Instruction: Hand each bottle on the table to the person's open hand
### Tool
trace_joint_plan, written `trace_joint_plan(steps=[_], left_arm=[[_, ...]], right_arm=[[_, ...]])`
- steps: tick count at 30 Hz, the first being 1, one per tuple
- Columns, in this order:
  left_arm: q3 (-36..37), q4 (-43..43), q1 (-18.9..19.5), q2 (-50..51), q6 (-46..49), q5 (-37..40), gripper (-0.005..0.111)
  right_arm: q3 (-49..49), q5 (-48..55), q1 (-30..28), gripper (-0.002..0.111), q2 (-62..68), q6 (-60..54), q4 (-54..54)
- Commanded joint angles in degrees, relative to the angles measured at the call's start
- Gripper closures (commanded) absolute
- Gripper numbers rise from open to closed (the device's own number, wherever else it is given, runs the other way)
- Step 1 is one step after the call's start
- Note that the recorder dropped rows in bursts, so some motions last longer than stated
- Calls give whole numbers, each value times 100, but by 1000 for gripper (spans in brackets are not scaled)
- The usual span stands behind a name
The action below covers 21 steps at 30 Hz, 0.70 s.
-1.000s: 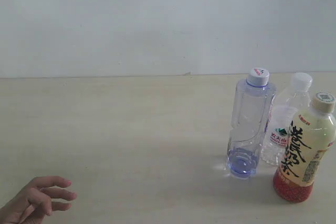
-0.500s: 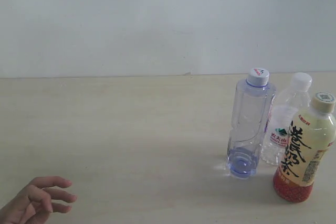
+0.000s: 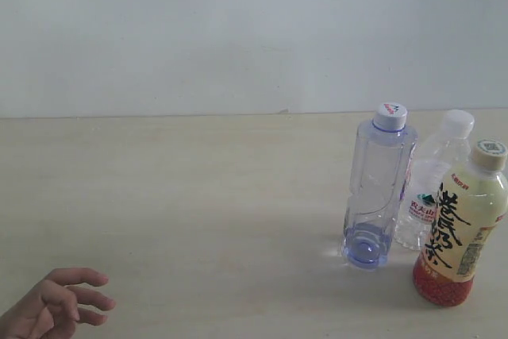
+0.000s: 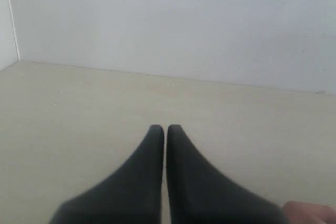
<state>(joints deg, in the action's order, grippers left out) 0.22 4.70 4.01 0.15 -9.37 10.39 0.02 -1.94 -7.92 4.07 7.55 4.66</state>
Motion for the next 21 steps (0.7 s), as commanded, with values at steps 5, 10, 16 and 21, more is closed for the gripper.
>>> trace_joint_plan(steps=[5,10,16,21], left_arm=[[-22,20,15,-15,14,-12,103],[-22,20,15,-15,14,-12,103],[-22,20,15,-15,14,-12,103],[-22,20,15,-15,14,-12,103]], right_arm=[[-2,-312,-16,108,-15,-38,-36],[-2,-534,-16,108,-15,-38,-36],[-2,-561,-16,108,-15,-38,-36],[-2,-434,-16,108,-15,-38,-36]])
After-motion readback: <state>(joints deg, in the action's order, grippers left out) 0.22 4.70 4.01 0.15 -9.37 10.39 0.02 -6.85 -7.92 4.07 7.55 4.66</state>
